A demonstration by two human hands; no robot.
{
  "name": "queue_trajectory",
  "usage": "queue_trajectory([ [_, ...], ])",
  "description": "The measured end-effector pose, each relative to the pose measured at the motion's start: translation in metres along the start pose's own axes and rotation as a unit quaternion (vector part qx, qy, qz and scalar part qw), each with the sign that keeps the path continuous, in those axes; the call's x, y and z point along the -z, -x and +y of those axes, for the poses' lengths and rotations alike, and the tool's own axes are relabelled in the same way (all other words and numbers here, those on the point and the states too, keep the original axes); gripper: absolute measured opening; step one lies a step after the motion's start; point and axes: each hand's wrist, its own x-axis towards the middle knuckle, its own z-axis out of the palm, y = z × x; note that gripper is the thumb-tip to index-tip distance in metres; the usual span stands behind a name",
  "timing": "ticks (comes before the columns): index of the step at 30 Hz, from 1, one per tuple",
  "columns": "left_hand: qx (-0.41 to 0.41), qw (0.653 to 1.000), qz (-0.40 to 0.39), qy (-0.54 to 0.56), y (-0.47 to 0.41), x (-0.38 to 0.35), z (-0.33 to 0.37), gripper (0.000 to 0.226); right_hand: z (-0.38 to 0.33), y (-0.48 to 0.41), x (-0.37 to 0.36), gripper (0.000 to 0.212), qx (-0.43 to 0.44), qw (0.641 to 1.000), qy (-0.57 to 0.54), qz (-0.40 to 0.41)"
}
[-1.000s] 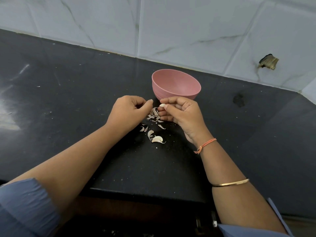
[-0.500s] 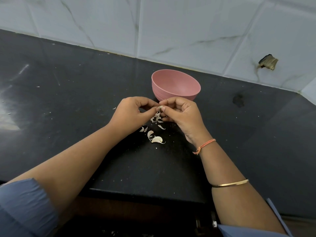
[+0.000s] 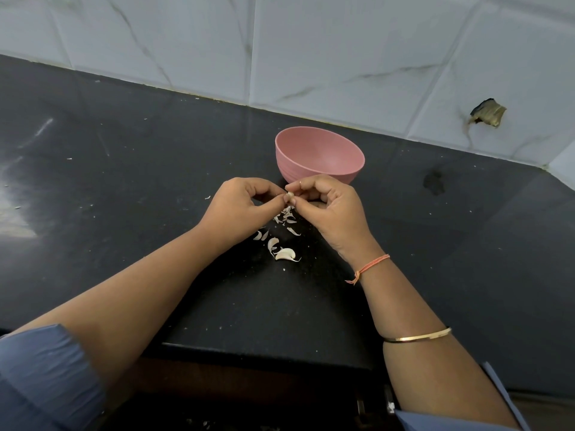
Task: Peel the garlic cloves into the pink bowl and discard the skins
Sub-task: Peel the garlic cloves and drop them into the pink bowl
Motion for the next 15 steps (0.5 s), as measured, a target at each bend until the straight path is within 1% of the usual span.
queue_trajectory([
  [12,-0.015,1.0,-0.001,-0.011,0.0004,0.0008,-0.0015,0.015,-0.0003,0.0007,-0.0004,0.018,0.004,1.0,-0.026,-0.016],
  [15,-0.022,1.0,-0.005,-0.014,0.0008,0.0018,-0.0011,0.021,-0.0002,0.0008,-0.0009,0.019,0.005,1.0,-0.025,-0.017],
])
